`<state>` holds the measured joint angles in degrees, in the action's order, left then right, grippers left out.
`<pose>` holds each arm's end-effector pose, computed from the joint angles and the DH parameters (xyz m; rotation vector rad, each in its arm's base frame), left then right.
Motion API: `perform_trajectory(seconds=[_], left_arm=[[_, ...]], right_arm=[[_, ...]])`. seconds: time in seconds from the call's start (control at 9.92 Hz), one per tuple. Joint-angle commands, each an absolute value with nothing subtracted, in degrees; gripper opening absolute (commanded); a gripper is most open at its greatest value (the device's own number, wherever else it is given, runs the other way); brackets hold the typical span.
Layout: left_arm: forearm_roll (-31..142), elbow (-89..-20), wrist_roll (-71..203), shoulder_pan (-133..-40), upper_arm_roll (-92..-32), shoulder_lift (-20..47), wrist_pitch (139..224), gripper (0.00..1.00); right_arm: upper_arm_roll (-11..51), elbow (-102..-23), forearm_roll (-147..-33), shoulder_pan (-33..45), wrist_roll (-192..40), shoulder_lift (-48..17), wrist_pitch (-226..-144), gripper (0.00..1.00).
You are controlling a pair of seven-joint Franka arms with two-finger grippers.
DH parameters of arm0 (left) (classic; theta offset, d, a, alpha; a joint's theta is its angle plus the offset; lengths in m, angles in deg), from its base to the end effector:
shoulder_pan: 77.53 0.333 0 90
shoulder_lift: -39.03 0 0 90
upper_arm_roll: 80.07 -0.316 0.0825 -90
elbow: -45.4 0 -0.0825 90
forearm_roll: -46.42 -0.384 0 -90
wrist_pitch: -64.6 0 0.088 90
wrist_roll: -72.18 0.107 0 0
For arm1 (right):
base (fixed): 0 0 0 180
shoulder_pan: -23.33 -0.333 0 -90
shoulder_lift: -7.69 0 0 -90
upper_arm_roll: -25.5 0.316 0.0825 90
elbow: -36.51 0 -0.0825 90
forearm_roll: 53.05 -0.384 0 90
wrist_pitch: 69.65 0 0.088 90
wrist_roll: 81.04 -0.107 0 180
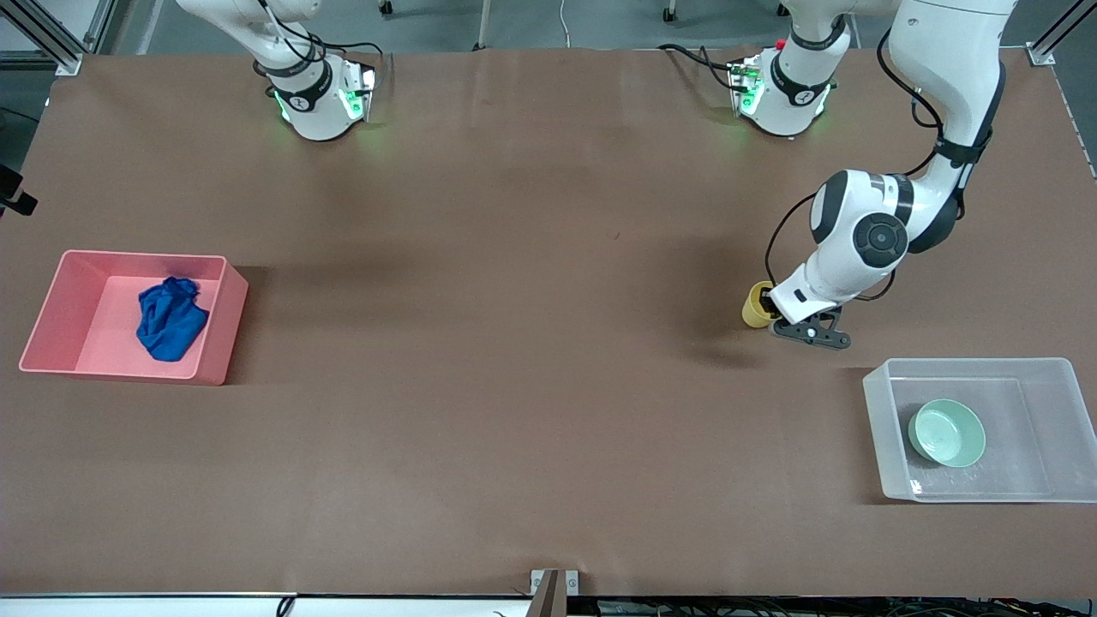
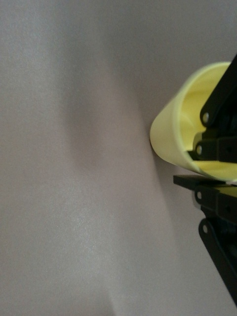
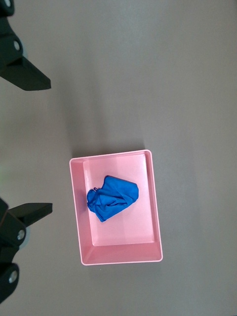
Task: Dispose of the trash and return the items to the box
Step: 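Carry the yellow cup with the left gripper into the green bowl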
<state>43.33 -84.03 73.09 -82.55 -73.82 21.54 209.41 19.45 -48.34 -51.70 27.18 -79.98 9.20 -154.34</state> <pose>0.5259 -0.1063 0.2237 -3.1155 0.3958 0.0541 0.5279 -0.0958 0.6726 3.1090 -0.2442 0.0333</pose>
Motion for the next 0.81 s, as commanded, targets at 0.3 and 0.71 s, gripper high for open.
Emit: perform_trajectory(seconds=[0.3, 0.71], left_arm=[[43.5, -75.2, 73.8, -82.8, -77.0, 24.6, 201.2, 0.0], [46.7, -49.4, 86.1, -83.2, -87.2, 12.7, 189.8, 0.0]], right_arm=[[20.0, -49.1, -52.4, 27.8, -80.9, 10.1, -154.4, 1.0], [20.0, -49.1, -52.4, 27.8, -80.9, 10.1, -154.3, 1.0]])
